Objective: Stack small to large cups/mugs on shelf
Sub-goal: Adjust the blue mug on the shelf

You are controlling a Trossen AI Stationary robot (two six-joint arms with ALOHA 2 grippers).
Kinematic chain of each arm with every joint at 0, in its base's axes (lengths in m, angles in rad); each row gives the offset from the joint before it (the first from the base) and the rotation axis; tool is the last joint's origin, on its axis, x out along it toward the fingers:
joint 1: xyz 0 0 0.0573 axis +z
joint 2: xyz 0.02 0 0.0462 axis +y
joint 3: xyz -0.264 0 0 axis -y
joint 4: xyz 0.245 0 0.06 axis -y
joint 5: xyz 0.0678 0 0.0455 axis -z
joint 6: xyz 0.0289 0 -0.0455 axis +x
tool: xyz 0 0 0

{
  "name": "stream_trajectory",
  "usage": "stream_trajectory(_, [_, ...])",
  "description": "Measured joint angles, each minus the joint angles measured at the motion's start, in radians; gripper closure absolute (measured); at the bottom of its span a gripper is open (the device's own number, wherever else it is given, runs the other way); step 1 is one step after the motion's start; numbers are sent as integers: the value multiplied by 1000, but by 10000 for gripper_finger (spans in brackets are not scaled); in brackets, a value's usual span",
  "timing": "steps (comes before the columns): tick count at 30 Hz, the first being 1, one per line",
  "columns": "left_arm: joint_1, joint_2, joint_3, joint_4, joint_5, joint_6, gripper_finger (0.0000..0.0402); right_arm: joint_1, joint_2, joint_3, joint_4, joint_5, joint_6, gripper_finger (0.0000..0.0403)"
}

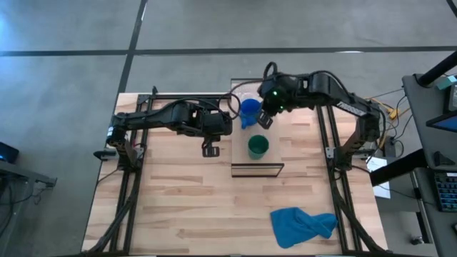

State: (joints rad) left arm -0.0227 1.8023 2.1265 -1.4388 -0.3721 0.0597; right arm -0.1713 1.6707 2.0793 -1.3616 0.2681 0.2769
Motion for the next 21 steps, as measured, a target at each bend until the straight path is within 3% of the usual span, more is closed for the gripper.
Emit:
stream_trajectory(4, [0, 0, 0, 23, -1, 2, 354, -47, 1, -41, 35, -65, -24, 391])
stream_trajectory(11, [1, 0, 0, 20, -4, 6, 395, -100, 61, -104, 79, -119, -23, 394])
stream_trajectory(21, [1, 0, 0, 15, -5, 5, 400, -114, 130, -104, 87, -174, 59, 395])
